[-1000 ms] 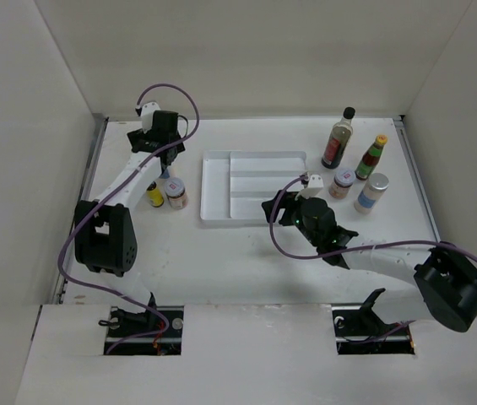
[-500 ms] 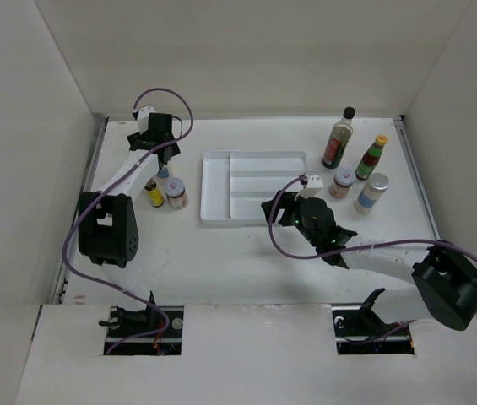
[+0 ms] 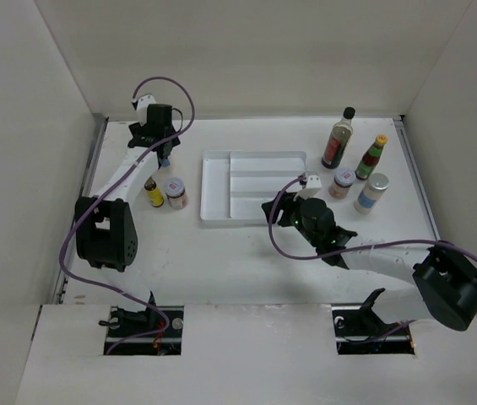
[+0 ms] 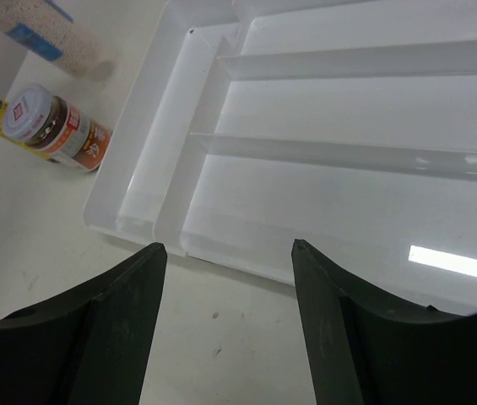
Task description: Organize the condiment bottles
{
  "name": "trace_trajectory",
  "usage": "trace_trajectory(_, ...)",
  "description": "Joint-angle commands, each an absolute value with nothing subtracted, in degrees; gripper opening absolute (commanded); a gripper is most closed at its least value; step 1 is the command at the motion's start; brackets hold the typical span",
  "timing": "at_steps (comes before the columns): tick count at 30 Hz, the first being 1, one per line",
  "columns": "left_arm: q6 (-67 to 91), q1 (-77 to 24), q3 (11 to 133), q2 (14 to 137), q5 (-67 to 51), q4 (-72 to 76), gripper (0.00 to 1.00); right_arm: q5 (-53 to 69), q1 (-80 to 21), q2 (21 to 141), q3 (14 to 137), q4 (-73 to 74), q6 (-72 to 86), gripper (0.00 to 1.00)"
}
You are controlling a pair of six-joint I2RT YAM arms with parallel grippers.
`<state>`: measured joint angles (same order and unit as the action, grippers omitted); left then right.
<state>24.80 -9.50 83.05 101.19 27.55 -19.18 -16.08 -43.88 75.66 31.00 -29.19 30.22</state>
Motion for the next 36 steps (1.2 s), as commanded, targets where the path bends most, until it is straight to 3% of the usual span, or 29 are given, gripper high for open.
trace_trajectory(1, 23.6, -12.3, 90.8, 91.1, 29.4, -12.5, 0.41, -15.1, -44.5, 73.4, 31.1, -33.4, 29.7, 0.68)
trace_trajectory(14, 22.8, -26.8, 88.8, 92.0, 29.4, -9.4, 0.4, -15.7, -44.5, 72.6, 30.2, -33.7, 29.9, 0.71)
trace_trajectory(31, 22.9, -28.2, 88.9, 106.8, 29.0, -5.5, 0.4, -15.8, -43.5, 73.3, 29.9, -33.7, 29.9, 0.72)
trace_trajectory(36, 22.9, -28.3, 88.1, 108.4, 29.8, -5.6, 0.5, -15.8, -43.3, 73.1, 29.8, -33.7, 30.0, 0.74)
